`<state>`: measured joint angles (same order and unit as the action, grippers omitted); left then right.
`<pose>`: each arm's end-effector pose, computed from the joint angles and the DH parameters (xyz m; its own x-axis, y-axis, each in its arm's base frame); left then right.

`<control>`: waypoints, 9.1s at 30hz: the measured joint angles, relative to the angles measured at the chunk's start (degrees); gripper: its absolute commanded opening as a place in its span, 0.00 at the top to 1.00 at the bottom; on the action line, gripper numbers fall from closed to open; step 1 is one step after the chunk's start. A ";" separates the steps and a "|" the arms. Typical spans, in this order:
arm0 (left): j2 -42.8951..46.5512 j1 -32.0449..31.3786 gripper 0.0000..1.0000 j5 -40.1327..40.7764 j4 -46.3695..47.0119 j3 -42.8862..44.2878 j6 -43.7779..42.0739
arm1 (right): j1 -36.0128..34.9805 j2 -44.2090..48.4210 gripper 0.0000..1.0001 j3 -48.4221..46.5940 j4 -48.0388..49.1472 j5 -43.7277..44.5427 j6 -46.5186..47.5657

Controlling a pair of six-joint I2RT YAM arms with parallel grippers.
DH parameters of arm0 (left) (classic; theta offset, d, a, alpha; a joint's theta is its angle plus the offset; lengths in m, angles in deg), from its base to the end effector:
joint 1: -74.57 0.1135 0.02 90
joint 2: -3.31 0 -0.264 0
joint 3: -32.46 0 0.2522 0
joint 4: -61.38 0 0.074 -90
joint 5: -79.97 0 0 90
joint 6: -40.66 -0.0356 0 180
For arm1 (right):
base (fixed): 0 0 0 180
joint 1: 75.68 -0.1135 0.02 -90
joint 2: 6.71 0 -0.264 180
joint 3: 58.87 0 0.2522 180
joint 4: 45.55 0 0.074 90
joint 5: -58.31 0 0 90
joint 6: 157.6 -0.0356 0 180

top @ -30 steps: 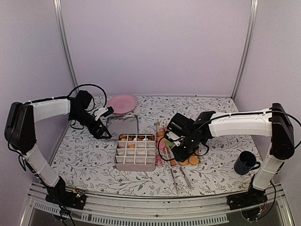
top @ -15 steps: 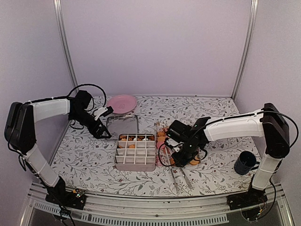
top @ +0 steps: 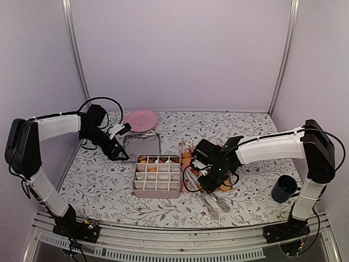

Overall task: Pack the cookies
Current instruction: Pick up the clamp from the corner of the board, then pass from the right arm to the left, then pass from the left arm to the right, then pick up the fake cookies from the plate.

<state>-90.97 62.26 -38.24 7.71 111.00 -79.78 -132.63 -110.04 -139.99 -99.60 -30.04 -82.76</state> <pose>0.3086 -0.0846 0.2097 -0.6111 0.5903 -0.5274 0.7654 0.6106 -0.2033 0.1865 0.2847 0.1686 -0.7295 -0.6418 -0.2366 -0.6665 0.7446 0.0351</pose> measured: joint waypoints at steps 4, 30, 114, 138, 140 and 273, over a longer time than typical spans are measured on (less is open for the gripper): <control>0.42 0.00 0.01 -0.66 -0.26 0.02 0.04 | 0.00 0.61 1.00 -2.95 -0.96 1.44 -0.35; 2.82 -5.99 0.01 -34.49 0.57 9.35 10.62 | 3.13 -4.11 1.00 -17.62 53.57 -6.47 -0.11; 0.39 -14.53 1.00 -28.02 -8.83 13.09 -1.33 | 17.29 -3.06 0.03 -14.12 67.45 -51.95 -3.15; 0.39 -17.33 1.00 -24.39 -11.87 14.27 -4.66 | 13.88 -2.64 0.49 -16.90 52.41 -52.35 13.03; 0.39 -17.44 1.00 -24.20 -11.98 14.27 -4.72 | 13.88 -2.47 0.52 -17.20 50.75 -51.69 14.49; 5.66 -0.15 0.01 1.20 -0.35 7.45 7.32 | 19.54 23.02 0.59 23.61 49.99 2.49 25.20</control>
<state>-85.31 62.10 -37.04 7.37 118.45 -72.45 -113.09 -87.02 -116.38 -49.61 -27.55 -57.56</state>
